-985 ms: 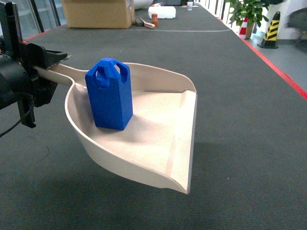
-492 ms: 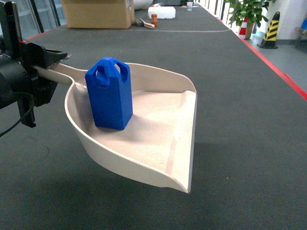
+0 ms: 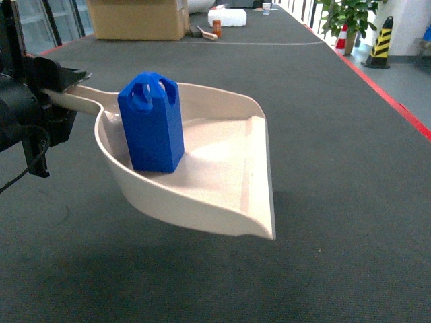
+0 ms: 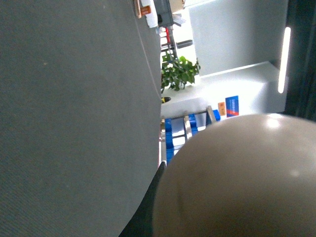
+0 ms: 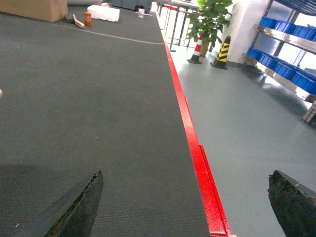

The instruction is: Place part in tray to right shelf

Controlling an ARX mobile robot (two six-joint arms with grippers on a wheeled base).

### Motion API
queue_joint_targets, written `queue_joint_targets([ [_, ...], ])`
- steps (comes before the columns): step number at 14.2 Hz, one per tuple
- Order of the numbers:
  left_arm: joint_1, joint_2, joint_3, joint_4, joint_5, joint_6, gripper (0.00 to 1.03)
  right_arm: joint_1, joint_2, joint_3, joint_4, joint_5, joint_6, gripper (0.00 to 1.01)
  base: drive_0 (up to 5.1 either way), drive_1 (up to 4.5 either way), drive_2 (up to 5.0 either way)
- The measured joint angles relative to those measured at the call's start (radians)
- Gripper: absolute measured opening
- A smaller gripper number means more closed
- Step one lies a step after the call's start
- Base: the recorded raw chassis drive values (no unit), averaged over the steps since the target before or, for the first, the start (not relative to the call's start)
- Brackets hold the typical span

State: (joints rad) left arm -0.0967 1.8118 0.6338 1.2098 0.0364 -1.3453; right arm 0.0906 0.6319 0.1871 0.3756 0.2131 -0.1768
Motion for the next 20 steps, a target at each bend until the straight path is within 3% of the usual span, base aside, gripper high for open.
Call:
queue_joint_targets([
  [4, -0.038, 0.027, 0.009, 0.068, 0.018, -0.095, 0.13, 0.000, 0.000, 0.000, 0.000, 0.000, 0.000, 0.98, 0.0, 0.00, 0.0],
  [7, -0.076, 0.028, 0.010, 0.069, 0.050, -0.096, 0.13, 0.000, 0.000, 0.000, 0.000, 0.000, 0.000, 0.98, 0.0, 0.00, 0.0],
  [11, -0.074, 0.028, 0.010, 0.069, 0.052, -0.095, 0.13, 0.000, 0.000, 0.000, 0.000, 0.000, 0.000, 0.98, 0.0, 0.00, 0.0],
  [20, -0.072, 0.025, 0.010, 0.073, 0.054, -0.094, 0.13, 0.000, -0.001, 0.000, 0.001, 0.000, 0.000, 0.98, 4.8, -3.31, -1.6],
])
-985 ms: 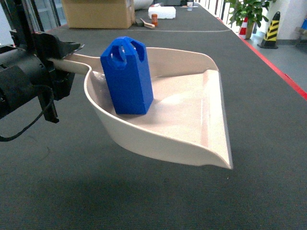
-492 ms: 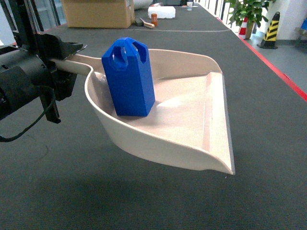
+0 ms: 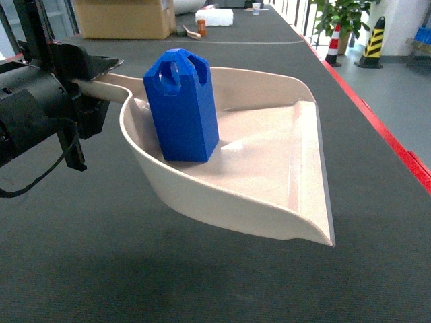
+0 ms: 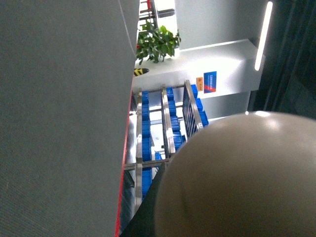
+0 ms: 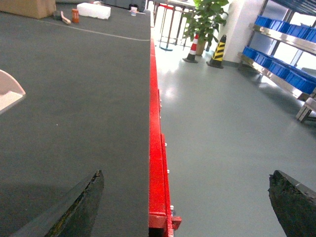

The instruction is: Place part in tray to right shelf

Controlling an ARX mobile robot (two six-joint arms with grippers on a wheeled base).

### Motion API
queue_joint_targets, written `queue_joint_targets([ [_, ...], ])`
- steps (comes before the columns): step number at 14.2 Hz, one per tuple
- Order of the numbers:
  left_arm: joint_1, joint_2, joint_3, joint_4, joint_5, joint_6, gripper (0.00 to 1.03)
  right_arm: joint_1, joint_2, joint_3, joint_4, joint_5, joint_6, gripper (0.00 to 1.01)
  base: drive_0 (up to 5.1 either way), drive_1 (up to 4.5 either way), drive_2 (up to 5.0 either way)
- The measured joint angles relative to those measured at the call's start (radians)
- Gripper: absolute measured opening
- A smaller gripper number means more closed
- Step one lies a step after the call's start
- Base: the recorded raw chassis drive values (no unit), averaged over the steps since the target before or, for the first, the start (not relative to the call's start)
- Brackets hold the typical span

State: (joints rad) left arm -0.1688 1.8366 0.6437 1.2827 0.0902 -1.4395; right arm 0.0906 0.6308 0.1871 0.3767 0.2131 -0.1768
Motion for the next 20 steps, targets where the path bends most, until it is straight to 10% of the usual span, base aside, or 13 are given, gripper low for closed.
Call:
queue_joint_targets([
  [20, 0.000, 0.000, 0.000, -0.004, -0.002, 0.003, 0.12, 0.000, 0.002, 0.000, -0.002, 0.000, 0.000, 0.98, 4.9, -1.74, -3.1],
])
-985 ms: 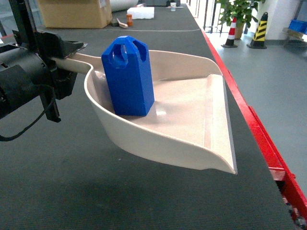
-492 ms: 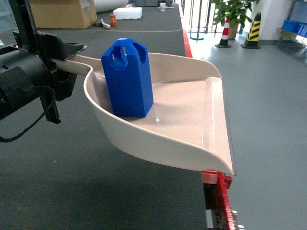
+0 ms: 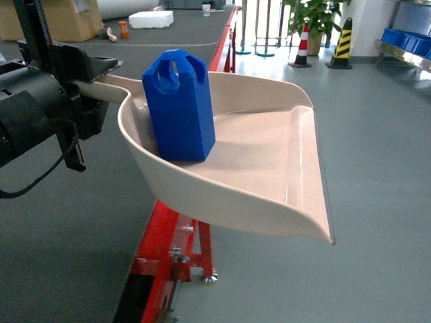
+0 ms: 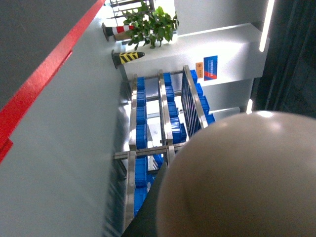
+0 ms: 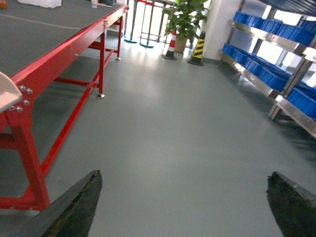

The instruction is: Place part in tray to right shelf

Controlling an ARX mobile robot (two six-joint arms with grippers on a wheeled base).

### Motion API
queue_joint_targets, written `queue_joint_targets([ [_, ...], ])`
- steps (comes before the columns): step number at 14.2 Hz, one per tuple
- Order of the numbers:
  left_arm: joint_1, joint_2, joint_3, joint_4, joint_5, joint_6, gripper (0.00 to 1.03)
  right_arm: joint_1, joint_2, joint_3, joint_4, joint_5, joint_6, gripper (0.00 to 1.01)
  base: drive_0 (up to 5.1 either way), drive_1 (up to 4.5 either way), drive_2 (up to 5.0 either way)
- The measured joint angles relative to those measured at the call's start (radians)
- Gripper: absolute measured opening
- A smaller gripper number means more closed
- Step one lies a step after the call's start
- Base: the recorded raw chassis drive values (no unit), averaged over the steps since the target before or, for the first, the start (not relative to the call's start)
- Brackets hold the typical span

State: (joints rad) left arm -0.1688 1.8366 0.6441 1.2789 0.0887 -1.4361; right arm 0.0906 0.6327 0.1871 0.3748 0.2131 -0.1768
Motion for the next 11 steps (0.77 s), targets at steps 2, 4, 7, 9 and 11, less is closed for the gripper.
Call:
queue_joint_targets([
  [2, 0.000, 0.000, 0.000, 0.000, 0.001, 0.000, 0.12, 0.000, -0.001, 0.000, 0.001, 0.000, 0.000, 0.98, 4.9, -1.00, -3.5],
  [4, 0.000, 0.000, 0.000, 0.000, -0.002, 0.000, 0.12, 0.000, 0.000, 0.000, 0.000, 0.000, 0.000, 0.98, 4.9, -1.20, -3.5],
  [7, 0.000, 0.000, 0.000, 0.002, -0.001, 0.000, 0.12, 0.000, 0.000, 0.000, 0.002, 0.000, 0.000, 0.98, 4.9, -2.13, -2.8],
  [9, 0.000, 0.001, 0.000, -0.007, 0.001, 0.000, 0.12, 0.000, 0.000, 0.000, 0.001, 0.000, 0.000, 0.98, 4.9, -2.51, -2.5],
  [11, 0.000, -0.001, 0.000, 0.004, 0.000, 0.000, 0.12, 0.000, -0.001, 0.000, 0.002, 0.000, 0.000, 0.98, 4.9, -2.56, -2.6],
])
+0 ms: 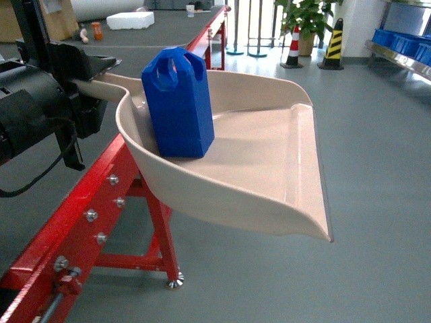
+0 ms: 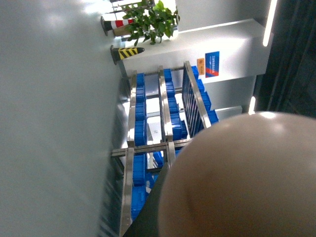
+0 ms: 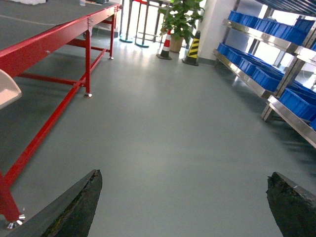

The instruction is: Place part in tray to right shelf

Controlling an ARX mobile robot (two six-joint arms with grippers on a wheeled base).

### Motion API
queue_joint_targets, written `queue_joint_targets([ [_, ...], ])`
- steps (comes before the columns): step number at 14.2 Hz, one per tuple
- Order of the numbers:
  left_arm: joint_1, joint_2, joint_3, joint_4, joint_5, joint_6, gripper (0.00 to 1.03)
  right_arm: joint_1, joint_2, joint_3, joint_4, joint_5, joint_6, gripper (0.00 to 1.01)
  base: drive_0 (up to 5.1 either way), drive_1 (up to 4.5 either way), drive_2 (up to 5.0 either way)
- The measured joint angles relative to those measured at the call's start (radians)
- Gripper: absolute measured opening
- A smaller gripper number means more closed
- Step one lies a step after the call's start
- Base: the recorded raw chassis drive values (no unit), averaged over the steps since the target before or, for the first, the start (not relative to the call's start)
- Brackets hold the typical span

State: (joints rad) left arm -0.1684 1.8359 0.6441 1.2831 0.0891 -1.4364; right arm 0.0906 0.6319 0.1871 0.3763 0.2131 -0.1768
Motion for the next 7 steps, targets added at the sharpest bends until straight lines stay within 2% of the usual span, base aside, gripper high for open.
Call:
queue_joint_targets([
  [7, 0.000, 0.000, 0.000, -0.004, -0.001, 0.002, 0.12, 0.000, 0.000, 0.000, -0.002, 0.000, 0.000, 0.98, 5.0, -2.47, -2.5],
])
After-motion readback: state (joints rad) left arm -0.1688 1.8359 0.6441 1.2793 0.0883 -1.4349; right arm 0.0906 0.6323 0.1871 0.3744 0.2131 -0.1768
